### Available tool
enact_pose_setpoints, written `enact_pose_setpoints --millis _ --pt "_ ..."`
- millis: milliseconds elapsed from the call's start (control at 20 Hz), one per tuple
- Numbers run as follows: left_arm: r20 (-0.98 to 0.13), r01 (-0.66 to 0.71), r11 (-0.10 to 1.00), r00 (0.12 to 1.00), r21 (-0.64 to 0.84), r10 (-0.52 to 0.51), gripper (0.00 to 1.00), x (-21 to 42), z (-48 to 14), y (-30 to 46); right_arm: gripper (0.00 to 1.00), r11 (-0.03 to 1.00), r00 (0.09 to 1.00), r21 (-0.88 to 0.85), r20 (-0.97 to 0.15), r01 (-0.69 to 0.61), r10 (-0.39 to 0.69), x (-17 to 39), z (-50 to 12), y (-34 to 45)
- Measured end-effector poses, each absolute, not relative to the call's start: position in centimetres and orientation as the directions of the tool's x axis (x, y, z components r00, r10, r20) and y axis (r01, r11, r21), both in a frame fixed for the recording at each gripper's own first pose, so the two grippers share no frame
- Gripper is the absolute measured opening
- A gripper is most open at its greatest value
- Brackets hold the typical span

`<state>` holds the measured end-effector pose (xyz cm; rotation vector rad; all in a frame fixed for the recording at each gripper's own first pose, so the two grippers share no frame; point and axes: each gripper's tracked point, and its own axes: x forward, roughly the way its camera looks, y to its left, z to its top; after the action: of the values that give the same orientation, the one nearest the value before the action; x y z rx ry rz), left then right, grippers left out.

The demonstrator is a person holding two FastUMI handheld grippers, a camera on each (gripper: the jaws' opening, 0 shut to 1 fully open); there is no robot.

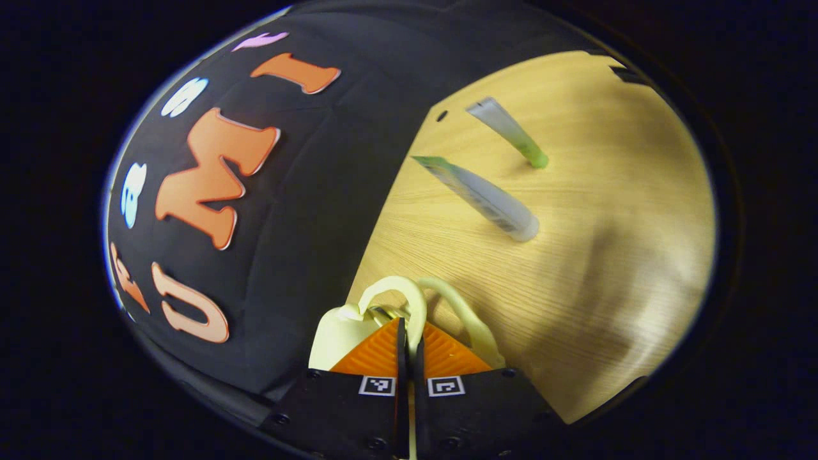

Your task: First open the suitcase, pack the skin care products into it, and then close the suitcase.

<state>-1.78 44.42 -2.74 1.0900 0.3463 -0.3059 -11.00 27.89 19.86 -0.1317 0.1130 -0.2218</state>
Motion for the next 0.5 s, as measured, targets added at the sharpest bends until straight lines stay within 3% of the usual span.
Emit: enact_pose_setpoints --millis 150,500 --pt "-0.349 0.329 0.57 0.934 0.753 -0.078 0.04 -1.4 -1.2 44.4 0.96 0.969 0.971 -0.144 -0.103 0.2 -0.216 -10.6 19.8 28.5" --pt "-0.215 0.134 0.784 0.977 0.607 0.0 0.03 -1.2 0.3 44.9 0.96 0.982 0.988 -0.153 -0.09 0.114 -0.128 -8.2 20.5 32.7"
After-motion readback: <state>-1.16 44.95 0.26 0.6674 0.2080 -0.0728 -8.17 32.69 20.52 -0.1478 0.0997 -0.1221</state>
